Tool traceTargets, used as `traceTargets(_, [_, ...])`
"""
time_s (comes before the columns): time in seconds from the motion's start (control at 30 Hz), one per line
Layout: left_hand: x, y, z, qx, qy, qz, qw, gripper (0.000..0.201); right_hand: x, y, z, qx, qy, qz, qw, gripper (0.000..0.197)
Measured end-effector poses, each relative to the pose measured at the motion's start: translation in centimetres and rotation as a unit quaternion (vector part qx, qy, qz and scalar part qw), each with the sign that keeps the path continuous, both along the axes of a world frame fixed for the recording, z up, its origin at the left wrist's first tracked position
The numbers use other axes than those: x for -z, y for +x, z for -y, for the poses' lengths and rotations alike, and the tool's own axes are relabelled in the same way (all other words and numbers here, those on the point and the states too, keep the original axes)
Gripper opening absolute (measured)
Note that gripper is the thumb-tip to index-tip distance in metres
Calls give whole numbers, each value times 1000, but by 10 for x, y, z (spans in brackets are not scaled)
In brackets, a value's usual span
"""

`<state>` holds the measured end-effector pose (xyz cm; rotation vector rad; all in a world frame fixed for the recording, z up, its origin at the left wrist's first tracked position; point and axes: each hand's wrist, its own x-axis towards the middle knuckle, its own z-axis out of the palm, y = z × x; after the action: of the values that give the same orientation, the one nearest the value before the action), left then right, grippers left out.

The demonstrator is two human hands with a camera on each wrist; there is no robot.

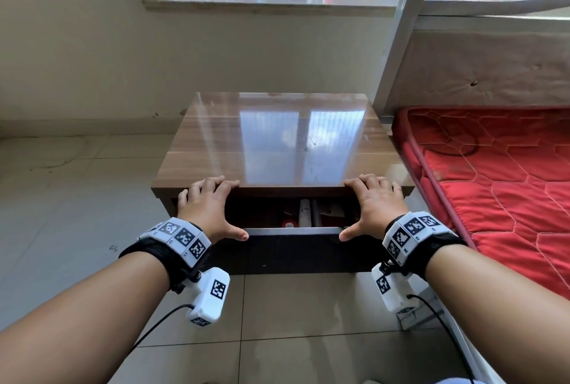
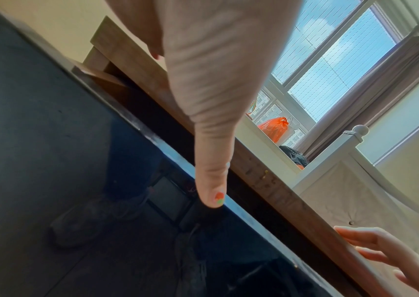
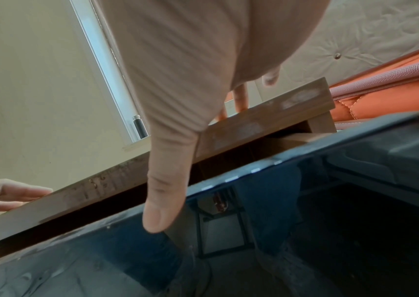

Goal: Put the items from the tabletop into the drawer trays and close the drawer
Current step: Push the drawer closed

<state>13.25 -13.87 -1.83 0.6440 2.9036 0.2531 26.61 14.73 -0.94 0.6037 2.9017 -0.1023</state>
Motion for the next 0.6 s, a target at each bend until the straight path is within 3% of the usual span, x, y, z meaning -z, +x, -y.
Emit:
traceTargets(0.3, [15, 6, -11, -40, 17, -74, 996, 73, 16, -8, 6, 20, 58, -70, 996, 74])
traceTargets(0.6, [28, -6, -18, -92, 64, -128, 986, 48, 27, -24, 18, 48, 124, -64, 989, 56])
